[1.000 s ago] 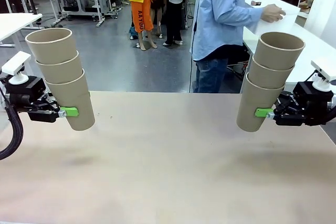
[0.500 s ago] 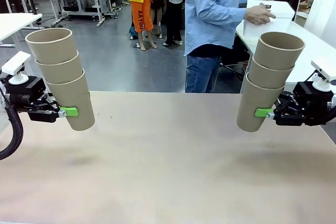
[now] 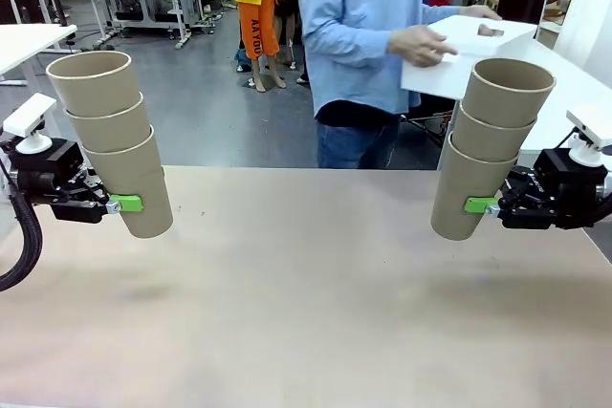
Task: Stack the cups and store them in the basket.
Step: Place the stack of Reusable plastic cups into the Pantry Basket.
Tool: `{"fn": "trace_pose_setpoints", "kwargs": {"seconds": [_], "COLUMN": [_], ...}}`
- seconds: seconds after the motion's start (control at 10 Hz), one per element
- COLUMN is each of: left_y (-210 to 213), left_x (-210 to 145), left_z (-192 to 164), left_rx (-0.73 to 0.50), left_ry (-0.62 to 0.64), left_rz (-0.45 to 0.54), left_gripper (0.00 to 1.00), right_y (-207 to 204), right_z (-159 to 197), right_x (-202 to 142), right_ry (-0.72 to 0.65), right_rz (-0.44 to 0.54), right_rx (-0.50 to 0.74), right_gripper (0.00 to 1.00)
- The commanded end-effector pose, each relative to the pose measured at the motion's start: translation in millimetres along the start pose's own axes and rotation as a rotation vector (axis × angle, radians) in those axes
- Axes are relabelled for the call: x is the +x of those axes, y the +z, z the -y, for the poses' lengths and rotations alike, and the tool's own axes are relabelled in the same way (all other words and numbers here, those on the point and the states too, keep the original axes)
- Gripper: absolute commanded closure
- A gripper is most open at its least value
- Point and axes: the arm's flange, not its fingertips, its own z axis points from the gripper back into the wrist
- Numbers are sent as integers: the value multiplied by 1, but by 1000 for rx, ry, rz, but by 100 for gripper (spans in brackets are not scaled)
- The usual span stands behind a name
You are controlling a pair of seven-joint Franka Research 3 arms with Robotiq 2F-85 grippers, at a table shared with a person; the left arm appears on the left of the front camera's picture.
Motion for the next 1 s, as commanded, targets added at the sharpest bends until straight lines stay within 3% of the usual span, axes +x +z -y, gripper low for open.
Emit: {"fn": "trace_pose_setpoints", "kwargs": {"seconds": [0.0,0.9], "left_y": [0,0], "left_x": [3,3], "left_z": [1,1], "left_rx": [-3,-3], "left_ry": [-5,-5], "left_rz": [5,5], "left_gripper": [15,15], "right_y": [0,0], "right_z": [0,0], "right_x": [4,4], "right_ry": [12,12], "right_rz": [1,1], "right_rx": [-4,-4], "right_gripper": [15,15]}}
